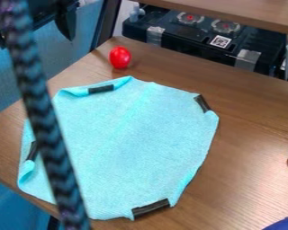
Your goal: Put the yellow figure on the bottom right edge of the cloth
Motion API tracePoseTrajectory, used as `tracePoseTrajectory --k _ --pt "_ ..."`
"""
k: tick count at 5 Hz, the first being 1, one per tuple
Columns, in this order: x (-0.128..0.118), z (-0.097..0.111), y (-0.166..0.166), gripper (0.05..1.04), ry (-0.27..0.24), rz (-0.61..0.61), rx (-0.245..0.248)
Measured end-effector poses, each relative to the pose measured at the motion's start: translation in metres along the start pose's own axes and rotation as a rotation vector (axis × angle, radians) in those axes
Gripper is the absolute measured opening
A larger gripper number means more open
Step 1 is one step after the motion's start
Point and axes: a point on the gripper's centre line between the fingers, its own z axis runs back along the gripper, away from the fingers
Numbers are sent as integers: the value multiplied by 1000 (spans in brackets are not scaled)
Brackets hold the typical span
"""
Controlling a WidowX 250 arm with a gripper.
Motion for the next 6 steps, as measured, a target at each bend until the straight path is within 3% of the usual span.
tracePoseTrajectory --k 1,2,3,4,6 --pt "-4 -5 1 1000 20 -9 13" --pt "-16 -25 -6 1000 118 -104 -11" --pt "-30 -39 -19 999 158 -216 -60" --pt "-58 -57 -29 1000 213 -417 -153" --pt "-113 -58 -78 999 361 -577 -273"
